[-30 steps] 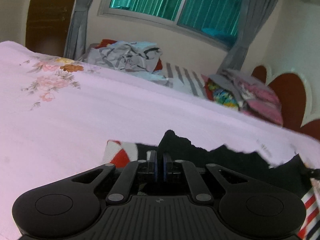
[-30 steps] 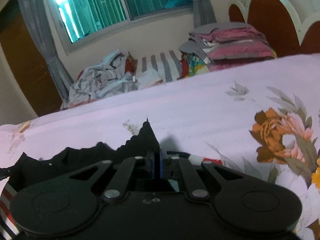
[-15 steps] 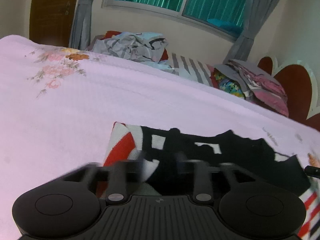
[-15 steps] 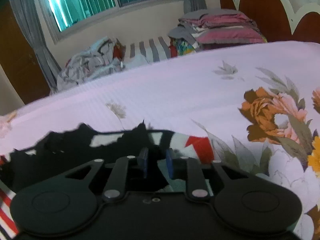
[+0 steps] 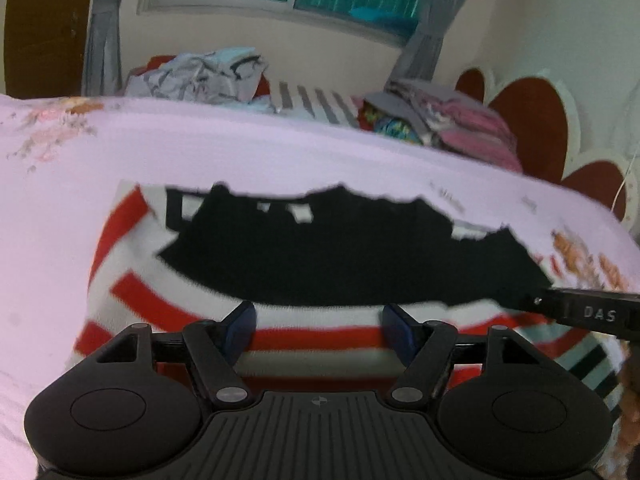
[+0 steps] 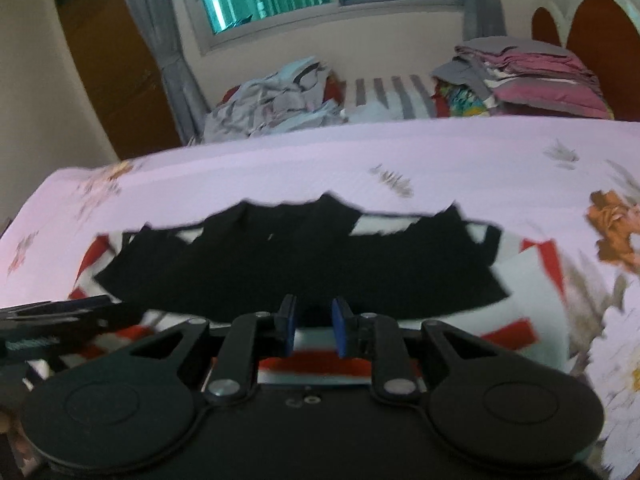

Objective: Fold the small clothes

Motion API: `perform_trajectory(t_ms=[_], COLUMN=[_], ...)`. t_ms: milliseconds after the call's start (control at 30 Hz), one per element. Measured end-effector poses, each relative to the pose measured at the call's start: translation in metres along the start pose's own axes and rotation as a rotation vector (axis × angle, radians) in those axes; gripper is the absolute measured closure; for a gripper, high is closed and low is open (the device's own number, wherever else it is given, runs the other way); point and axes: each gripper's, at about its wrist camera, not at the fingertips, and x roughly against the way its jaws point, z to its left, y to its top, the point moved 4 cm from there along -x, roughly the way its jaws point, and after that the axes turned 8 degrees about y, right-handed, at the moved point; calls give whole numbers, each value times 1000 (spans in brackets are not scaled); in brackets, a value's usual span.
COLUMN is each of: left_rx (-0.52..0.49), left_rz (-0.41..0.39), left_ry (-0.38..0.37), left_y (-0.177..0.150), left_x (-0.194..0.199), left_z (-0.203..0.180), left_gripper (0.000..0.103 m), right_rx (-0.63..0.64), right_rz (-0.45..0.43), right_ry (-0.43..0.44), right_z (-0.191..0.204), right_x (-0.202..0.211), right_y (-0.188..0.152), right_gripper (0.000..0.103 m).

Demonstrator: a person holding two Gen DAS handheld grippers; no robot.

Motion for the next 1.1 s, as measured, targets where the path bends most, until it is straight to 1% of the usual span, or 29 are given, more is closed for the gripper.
perform_trajectory(t_ms=[133,233,467,633,667,700,767,900,967,1033,1100], left_rx=[-53,-41,-61,-60,-51,-42,-23,-41,-57,-78,-88], left_rz=[-11,0,15,18,20,20,17,2,-1,-4,-2], left_ry=[37,42,69,80,84,82,67,42,43,47,55], left_y=[-10,-10,-11,-12,-12,-11,-13,-20,-24,-29,-32], left_x=[1,2,10,14,18,20,28,40,43,45,47], left_z=[3,14,28,29,28,27,24,11,6,4,5], left_gripper=[33,34,34,34,33,33,33,33,33,33,33], right_rx=[44,85,78,79,62,49,39,60,77,102,121], right_rz=[30,29,23,34,28,19,0,-18,-14,-5,11], right_ry=[-54,-119,-197,-232,-228,-208,-176,-115,-94,-86,-96], right_z=[-3,-14,-43,-42,-40,-37,-25,10,27,40,46], right_x=[0,8,31,41,45,48,53,54,52,48,45], right_y=[-13,-20,-33,-38,-37,-37,-36,-36,-38,-43,-50], right_gripper=[83,83,83,82,81,77,77,75,74,73,72])
